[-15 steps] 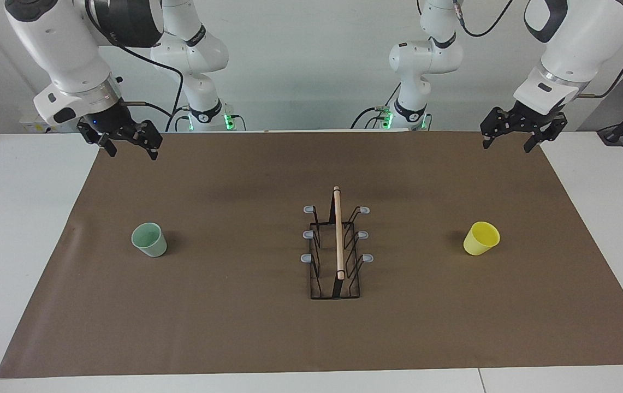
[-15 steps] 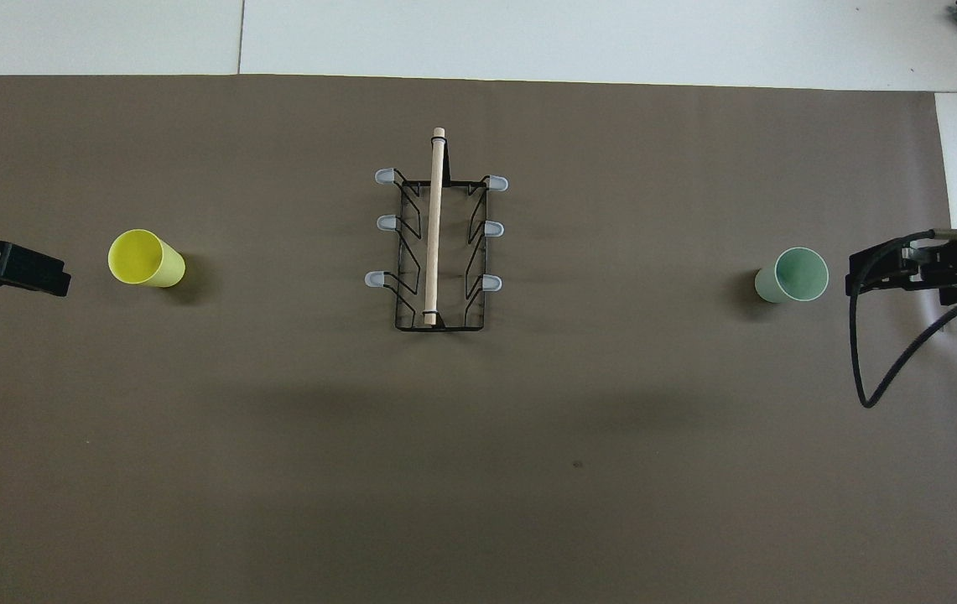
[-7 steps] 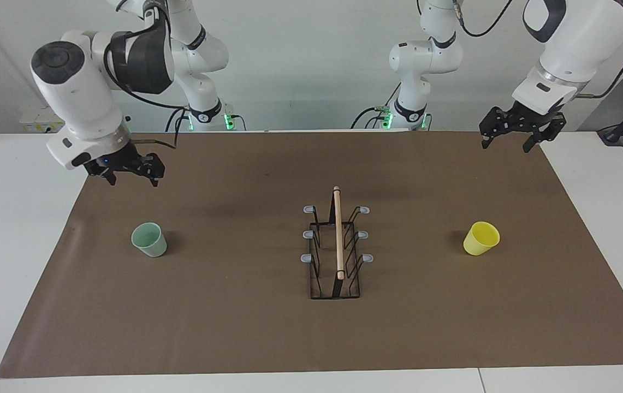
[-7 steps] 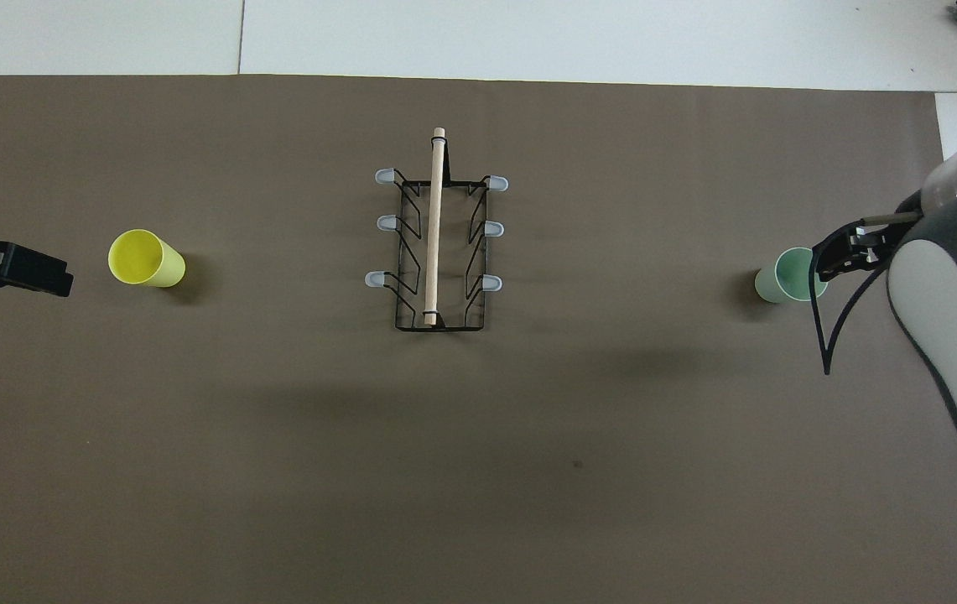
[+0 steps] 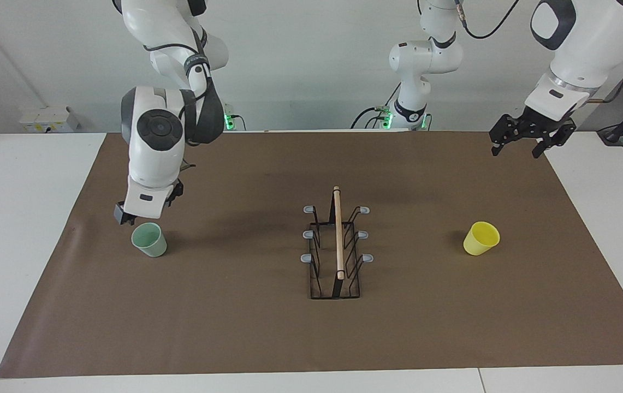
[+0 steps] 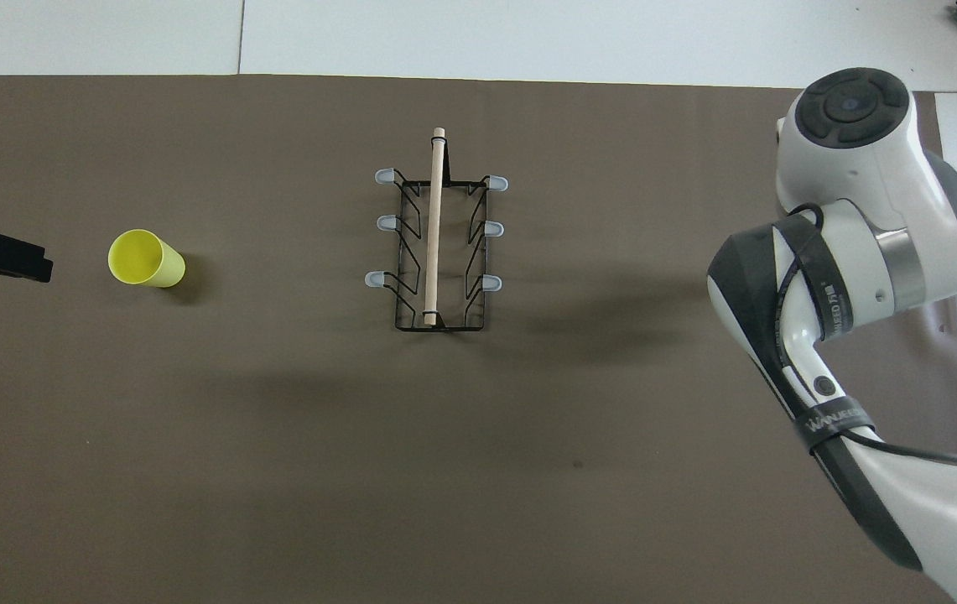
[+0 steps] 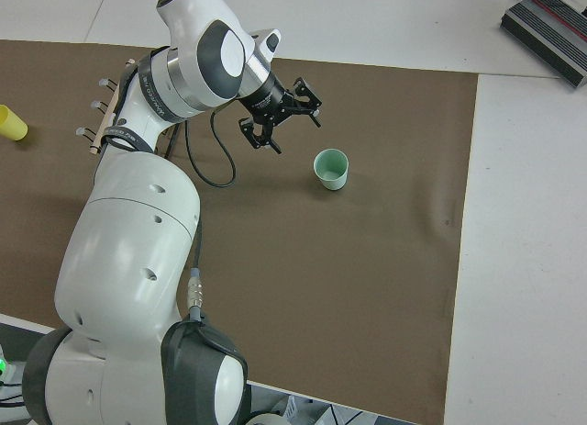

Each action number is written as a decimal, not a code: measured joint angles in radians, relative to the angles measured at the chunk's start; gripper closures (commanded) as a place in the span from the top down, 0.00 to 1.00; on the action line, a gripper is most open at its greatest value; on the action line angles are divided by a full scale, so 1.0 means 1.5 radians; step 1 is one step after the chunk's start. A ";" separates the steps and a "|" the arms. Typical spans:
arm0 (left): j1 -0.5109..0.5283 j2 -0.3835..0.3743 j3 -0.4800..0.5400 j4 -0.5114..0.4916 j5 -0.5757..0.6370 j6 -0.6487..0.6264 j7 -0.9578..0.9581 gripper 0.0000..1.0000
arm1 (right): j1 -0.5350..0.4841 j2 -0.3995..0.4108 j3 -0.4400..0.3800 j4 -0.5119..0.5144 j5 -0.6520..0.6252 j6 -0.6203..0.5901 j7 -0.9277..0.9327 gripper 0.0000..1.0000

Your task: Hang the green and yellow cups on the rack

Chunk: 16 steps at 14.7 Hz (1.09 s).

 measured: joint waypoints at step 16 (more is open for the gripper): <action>0.005 0.173 0.135 -0.109 -0.268 0.247 0.113 1.00 | 0.096 0.006 0.000 -0.297 -0.375 0.166 -0.093 1.00</action>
